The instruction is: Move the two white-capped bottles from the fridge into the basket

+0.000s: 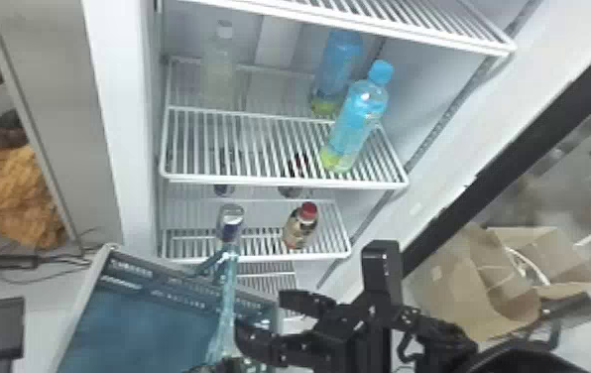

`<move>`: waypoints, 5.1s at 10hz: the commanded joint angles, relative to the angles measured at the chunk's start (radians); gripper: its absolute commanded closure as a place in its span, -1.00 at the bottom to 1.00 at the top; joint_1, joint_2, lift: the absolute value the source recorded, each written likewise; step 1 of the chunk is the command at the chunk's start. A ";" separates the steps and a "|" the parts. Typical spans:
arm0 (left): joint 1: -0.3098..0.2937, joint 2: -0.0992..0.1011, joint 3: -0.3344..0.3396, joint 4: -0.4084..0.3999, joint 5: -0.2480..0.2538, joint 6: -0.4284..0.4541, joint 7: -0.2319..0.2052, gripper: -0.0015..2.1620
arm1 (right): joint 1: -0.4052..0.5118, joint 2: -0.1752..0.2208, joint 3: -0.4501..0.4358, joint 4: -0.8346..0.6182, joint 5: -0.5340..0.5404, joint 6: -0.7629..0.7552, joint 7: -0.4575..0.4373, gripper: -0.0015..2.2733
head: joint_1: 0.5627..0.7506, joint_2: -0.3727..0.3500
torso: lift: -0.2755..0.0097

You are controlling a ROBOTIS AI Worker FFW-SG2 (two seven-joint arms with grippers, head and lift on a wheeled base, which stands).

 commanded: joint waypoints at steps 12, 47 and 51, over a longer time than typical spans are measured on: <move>0.000 -0.001 -0.003 0.000 0.005 0.000 0.000 0.11 | -0.034 0.075 -0.041 0.052 0.097 -0.770 -0.185 -0.78 | 0.41 -0.94 | 0.93; -0.081 0.015 -0.075 0.051 0.023 -0.012 0.005 0.10 | -1.119 0.073 0.479 1.385 0.001 -1.140 -0.419 -0.85 | 0.41 -0.34 | 0.93; -0.083 0.017 -0.079 0.054 0.029 -0.017 0.005 0.10 | -1.141 0.071 0.513 1.419 -0.017 -1.128 -0.434 -0.30 | 0.41 -0.31 | 0.93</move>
